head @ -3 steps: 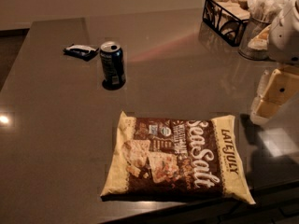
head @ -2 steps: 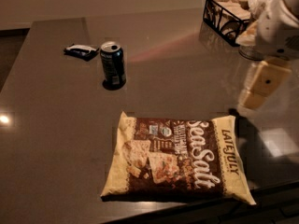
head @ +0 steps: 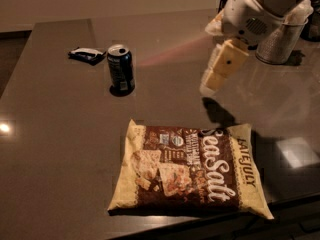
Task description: Move pepsi can near brown chip bag
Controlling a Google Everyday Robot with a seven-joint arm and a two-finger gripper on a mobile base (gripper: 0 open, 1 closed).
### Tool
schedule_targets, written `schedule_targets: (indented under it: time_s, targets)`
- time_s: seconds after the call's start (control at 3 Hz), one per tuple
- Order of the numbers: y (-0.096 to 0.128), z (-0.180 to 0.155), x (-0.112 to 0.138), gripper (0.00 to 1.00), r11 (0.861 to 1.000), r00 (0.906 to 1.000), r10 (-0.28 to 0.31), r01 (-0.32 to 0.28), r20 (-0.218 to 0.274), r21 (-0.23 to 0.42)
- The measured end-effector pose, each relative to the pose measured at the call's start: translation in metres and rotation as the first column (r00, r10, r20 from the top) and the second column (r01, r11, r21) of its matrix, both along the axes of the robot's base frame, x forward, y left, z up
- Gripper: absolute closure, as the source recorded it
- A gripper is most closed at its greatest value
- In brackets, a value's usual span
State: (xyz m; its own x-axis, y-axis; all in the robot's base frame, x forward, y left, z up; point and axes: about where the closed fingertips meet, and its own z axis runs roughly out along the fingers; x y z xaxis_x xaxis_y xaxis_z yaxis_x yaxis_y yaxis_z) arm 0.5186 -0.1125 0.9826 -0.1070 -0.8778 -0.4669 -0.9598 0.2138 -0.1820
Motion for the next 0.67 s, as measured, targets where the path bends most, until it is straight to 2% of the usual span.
schedule_targets:
  time_s: [0.33, 0.67]
  targets:
    - [0.063, 0.004, 0.041, 0.00, 0.992, 0.9994, 0.020, -0.023, 0.027, 0.121]
    - [0.095, -0.003, 0.070, 0.00, 0.987, 0.9998, -0.006, 0.004, 0.018, 0.161]
